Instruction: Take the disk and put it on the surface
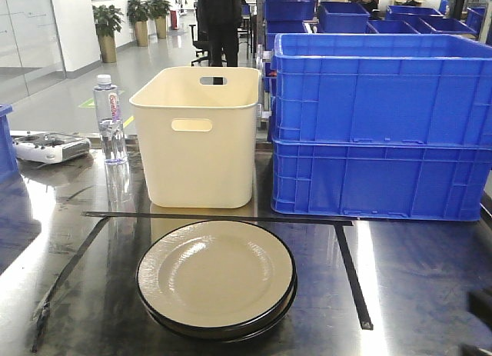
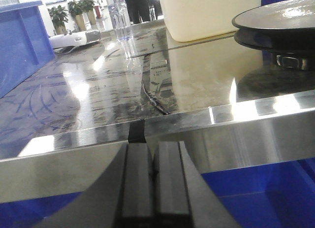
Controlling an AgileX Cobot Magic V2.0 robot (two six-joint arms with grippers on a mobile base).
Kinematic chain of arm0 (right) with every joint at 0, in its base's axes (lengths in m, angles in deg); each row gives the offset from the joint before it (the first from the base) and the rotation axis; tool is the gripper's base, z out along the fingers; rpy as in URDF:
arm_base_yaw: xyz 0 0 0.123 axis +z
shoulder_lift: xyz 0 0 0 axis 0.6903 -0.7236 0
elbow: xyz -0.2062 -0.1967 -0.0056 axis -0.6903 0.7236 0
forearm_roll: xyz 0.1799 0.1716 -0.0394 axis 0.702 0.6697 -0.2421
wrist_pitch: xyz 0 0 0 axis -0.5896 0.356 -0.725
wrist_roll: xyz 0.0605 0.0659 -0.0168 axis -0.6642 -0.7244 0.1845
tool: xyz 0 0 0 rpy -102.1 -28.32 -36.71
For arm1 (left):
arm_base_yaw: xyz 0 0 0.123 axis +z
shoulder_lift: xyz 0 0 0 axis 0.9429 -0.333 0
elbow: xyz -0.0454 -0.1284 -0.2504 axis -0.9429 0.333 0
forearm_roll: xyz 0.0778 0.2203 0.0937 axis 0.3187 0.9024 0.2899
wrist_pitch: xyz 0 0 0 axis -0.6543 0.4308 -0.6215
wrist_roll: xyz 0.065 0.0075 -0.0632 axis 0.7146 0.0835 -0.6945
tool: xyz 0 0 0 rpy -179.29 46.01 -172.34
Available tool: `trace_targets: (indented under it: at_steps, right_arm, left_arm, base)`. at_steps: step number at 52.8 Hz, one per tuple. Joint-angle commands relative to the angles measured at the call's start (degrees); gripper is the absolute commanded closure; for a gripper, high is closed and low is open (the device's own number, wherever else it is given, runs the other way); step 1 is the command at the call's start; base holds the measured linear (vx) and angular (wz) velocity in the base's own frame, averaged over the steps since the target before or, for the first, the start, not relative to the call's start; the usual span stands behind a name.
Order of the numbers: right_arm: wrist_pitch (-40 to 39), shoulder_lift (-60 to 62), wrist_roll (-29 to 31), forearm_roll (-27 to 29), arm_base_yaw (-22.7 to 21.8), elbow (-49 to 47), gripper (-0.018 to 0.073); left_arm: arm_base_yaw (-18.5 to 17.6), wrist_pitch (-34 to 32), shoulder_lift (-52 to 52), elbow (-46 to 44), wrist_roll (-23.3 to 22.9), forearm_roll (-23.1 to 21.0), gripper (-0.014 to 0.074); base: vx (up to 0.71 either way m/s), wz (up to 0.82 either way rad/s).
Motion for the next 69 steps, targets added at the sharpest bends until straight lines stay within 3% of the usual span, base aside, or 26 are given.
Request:
trace_targets:
  at_steps: [1, 12, 23, 33, 69]
  right_arm:
    - [-7.46, 6.92, -2.08, -2.22, -4.80, 3.78, 0.0571]
    - [-21.53, 23.50, 3.82, 3.68, -13.89, 23.69, 0.0571]
    - [-25.05, 37.20, 7.88, 8.96, -12.43, 36.70, 0.0568]
    - [-17.72, 42.93, 8.02, 8.80, -10.94, 36.56, 0.0568]
    - [-17.40, 42.84, 7.83, 9.37, -10.94, 36.56, 0.0568]
  left_arm:
    - [-0.36, -4.40, 0.41, 0.71, -0.63, -0.19, 0.0599]
    - [-0.36, -4.40, 0.41, 0.71, -0.63, -0.19, 0.0599]
    - [-0.36, -4.40, 0.41, 0.71, -0.63, -0.19, 0.0599]
    - [-0.36, -4.40, 0.41, 0.71, -0.63, -0.19, 0.0599]
    - [-0.36, -4.40, 0.41, 0.71, -0.63, -0.19, 0.0599]
  base:
    - [0.00, 0.00]
    - [0.00, 0.00]
    - [0.00, 0.00]
    - [0.00, 0.00]
    - [0.00, 0.00]
